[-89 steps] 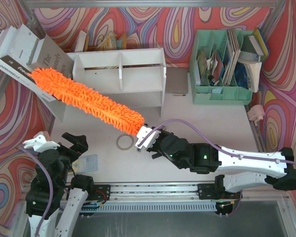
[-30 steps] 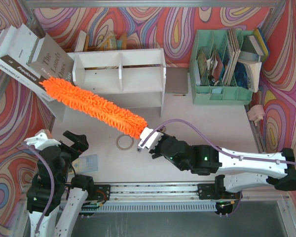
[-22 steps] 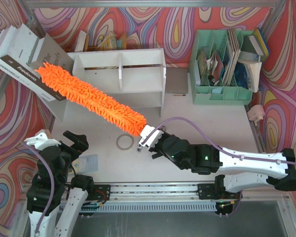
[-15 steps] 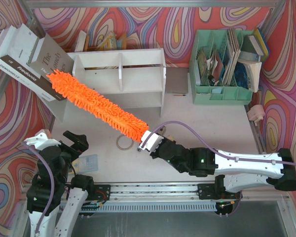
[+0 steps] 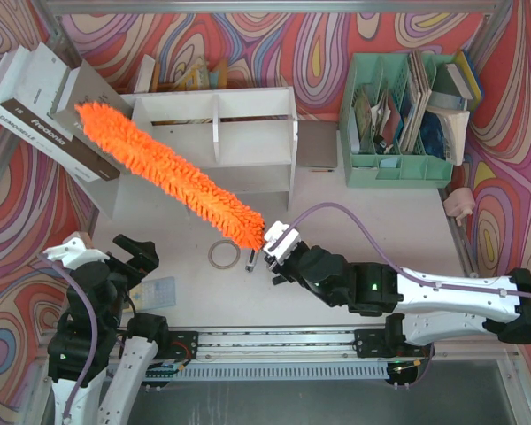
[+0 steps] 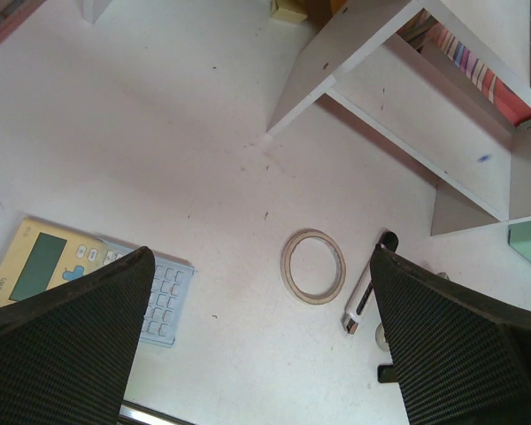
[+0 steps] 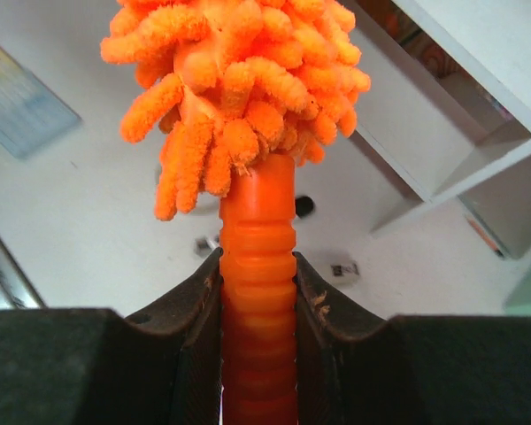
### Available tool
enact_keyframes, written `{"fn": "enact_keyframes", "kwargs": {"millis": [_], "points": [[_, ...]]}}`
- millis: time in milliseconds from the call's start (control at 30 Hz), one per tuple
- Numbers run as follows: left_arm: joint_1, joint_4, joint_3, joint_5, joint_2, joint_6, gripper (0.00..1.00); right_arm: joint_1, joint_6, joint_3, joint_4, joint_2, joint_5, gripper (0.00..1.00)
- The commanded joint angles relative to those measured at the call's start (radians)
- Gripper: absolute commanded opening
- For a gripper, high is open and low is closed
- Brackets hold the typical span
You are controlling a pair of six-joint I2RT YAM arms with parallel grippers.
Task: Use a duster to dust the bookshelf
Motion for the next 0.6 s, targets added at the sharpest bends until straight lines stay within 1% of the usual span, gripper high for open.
{"fn": "enact_keyframes", "kwargs": {"millis": [0,67,167,333,433,567], "points": [[0.007,0.004,0.001,-0.006,0.006,0.003,0.98,0.0,0.186,0.039,0.272,-0.008,-0.041,0.0],[0.007,0.003,0.002,-0.006,0.006,0.003,0.98,0.009,0.249,0.033,0.343,0.025,-0.053,0.0],[0.007,0.005,0.002,-0.004,0.006,0.003,0.98,0.029,0.344,0.05,0.434,0.116,0.009,0.0],[0.007,0.006,0.001,-0.001,0.008,0.004,0.98,0.074,0.498,0.13,0.517,0.278,0.101,0.0],[0.007,0.005,0.002,0.0,0.01,0.006,0.98,0.112,0.567,0.215,0.53,0.386,0.171,0.0],[0.007,0.004,0.003,-0.002,0.011,0.006,0.98,0.141,0.646,0.305,0.528,0.502,0.213,0.0]]}}
